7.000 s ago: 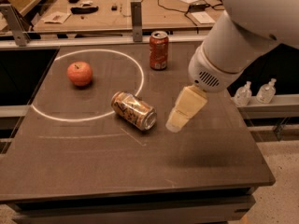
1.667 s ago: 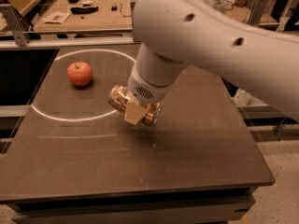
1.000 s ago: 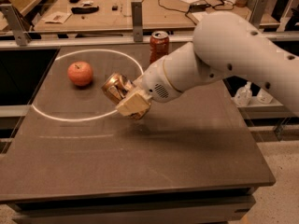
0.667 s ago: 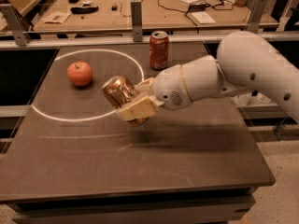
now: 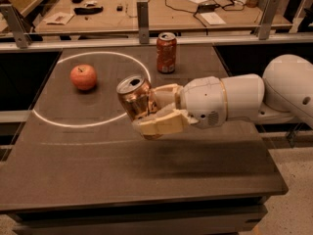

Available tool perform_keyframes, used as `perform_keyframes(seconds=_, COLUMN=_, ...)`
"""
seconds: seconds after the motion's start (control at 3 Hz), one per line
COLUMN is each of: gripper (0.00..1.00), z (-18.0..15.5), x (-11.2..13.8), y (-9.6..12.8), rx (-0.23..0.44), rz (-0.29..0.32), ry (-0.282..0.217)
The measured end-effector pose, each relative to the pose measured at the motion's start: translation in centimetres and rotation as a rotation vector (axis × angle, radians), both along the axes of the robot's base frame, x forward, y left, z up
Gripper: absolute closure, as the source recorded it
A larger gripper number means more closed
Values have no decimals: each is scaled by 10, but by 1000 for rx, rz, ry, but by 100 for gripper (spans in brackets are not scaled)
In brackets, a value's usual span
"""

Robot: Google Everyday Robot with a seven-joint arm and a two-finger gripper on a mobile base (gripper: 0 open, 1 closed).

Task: Place orange can upright

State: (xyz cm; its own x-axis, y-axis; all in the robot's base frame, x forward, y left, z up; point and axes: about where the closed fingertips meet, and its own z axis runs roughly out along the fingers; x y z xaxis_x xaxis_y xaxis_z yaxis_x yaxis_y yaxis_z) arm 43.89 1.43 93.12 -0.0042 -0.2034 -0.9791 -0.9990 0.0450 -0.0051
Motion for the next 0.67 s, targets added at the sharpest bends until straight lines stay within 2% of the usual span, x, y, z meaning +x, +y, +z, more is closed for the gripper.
perform_keyframes(seconds=0.33, gripper=100, z=-4, x=-13, y=-8, rx=-1, rz=-77, ry=-32)
perform_keyframes(seconds=0.67, gripper=100, z=-4, x=-13, y=-8, rx=-1, rz=-77, ry=-32)
